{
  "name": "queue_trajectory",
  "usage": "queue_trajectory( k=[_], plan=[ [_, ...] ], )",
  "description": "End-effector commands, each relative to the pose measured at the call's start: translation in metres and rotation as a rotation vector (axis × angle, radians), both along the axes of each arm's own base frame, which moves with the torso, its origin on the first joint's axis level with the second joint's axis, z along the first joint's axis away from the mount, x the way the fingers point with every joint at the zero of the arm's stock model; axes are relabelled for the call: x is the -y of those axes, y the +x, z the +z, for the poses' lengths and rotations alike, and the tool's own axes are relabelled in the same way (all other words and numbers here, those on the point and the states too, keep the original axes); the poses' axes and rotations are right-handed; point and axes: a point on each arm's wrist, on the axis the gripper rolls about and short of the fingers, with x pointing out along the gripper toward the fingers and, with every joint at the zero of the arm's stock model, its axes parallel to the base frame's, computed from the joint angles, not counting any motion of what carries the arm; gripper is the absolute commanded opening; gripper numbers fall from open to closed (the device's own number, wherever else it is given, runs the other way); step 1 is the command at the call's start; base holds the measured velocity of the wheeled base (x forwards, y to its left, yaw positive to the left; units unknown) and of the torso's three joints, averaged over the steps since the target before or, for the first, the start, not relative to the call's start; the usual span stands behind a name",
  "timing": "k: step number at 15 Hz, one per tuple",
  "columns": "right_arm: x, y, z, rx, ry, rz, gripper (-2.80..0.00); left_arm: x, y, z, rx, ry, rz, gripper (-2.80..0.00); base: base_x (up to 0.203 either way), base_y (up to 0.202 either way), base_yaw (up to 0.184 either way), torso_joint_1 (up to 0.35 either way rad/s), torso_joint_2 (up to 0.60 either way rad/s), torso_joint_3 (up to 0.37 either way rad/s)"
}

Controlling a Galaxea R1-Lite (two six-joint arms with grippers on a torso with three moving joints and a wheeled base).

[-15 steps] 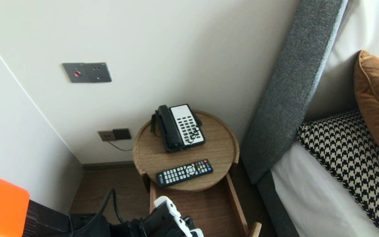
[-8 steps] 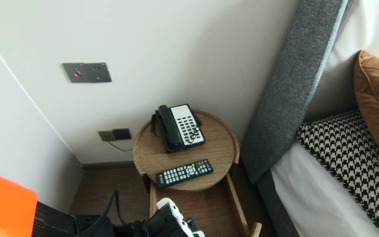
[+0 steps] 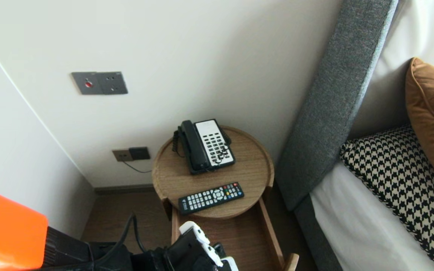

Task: Close the nightstand drawer

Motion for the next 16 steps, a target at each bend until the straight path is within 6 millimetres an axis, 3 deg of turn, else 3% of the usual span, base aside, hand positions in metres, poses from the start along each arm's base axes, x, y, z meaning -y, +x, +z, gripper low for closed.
queue_trajectory(
  k=[1,5,9,16],
  plan=[
    [0.000,0.000,0.000,0.000,0.000,0.000,-2.80,-0.002,0.005,0.000,0.001,0.000,0.018,-2.80,0.000,0.000,0.000,0.000,0.00,0.000],
    [0.000,0.000,0.000,0.000,0.000,0.000,-2.80,-0.002,0.009,0.010,0.023,-0.039,0.031,-2.80,0.000,0.000,0.000,0.000,0.00,0.000],
    [0.000,0.000,0.000,0.000,0.000,0.001,-2.80,0.005,-0.001,0.020,0.028,-0.078,0.011,-2.80,0.000,0.000,0.000,0.000,0.00,0.000],
    [0.000,0.000,0.000,0.000,0.000,0.000,-2.80,0.003,-0.017,0.009,-0.013,-0.027,-0.040,-2.80,0.000,0.000,0.000,0.000,0.00,0.000]
  ],
)
